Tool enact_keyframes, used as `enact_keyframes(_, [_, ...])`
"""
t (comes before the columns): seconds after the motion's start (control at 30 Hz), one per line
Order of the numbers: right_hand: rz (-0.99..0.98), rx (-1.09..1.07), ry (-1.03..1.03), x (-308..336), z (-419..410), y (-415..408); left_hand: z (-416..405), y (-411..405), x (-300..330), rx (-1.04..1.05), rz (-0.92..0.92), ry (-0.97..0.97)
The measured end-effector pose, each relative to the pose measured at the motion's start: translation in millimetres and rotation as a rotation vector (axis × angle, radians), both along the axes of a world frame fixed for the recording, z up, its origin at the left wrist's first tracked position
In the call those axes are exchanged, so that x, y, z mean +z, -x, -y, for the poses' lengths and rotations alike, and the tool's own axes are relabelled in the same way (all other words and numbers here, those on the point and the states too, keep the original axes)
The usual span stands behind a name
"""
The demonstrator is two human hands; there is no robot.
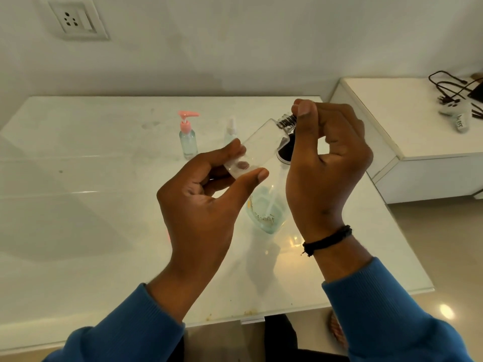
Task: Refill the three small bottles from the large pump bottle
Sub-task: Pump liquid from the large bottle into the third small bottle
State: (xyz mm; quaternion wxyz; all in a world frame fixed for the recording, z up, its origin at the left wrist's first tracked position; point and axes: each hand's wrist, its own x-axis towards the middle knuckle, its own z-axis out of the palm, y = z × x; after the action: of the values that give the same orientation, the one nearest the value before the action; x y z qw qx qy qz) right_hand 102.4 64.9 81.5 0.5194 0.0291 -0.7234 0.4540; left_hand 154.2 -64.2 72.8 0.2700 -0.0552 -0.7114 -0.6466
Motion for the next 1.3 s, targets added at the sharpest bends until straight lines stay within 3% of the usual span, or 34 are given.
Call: enact_keyframes(1.3, [0.005, -0.044, -0.017, -1.5, -0.3, 0.0, 0.7, 1.8, -1.1, 0.022, -0.008, 0.047])
